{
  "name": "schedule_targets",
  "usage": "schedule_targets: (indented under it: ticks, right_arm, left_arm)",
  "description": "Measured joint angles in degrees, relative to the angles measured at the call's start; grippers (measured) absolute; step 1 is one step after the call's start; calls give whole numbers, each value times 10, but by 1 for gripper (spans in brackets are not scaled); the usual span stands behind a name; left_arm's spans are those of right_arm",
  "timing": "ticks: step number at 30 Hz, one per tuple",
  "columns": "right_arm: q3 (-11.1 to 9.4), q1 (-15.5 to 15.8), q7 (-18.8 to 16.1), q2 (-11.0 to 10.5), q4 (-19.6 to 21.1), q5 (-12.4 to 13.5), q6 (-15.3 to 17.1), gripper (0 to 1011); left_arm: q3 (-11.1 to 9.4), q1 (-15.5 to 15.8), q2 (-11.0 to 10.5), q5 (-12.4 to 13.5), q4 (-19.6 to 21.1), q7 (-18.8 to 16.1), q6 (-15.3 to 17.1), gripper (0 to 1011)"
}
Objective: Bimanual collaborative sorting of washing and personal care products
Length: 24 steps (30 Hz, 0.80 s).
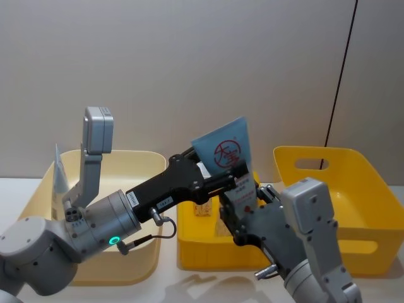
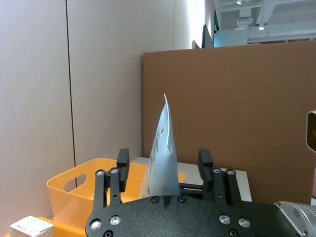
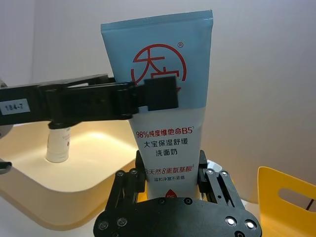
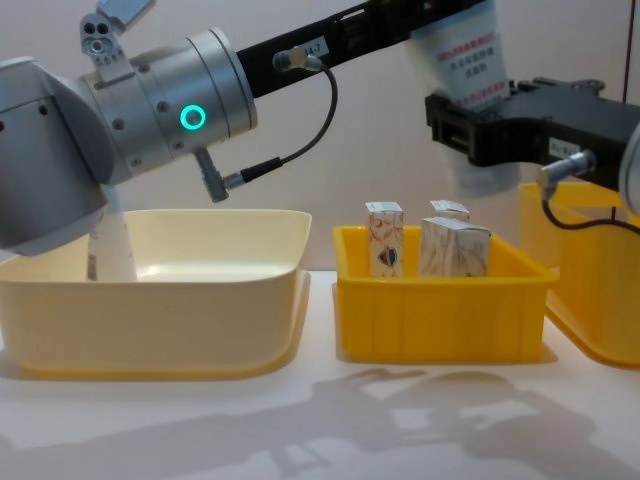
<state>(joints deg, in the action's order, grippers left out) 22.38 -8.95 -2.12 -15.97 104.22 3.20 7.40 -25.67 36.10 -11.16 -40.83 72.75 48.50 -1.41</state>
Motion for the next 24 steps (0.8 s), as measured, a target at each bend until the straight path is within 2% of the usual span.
schedule_targets:
  ticks: [6,14,24]
  right_arm:
    - [-17,3,8,0,-4,-1,-1,538]
    - [-46,2,25,-1,-19,-3,-8,499]
    - [-87,-26,54,10,-73,-5,-33,463]
  left_arm:
    - [0,0,0,0,0,0,0,999]
    - [0,0,0,0,0,0,0,1003]
    - [0,0,0,0,0,0,0,1003]
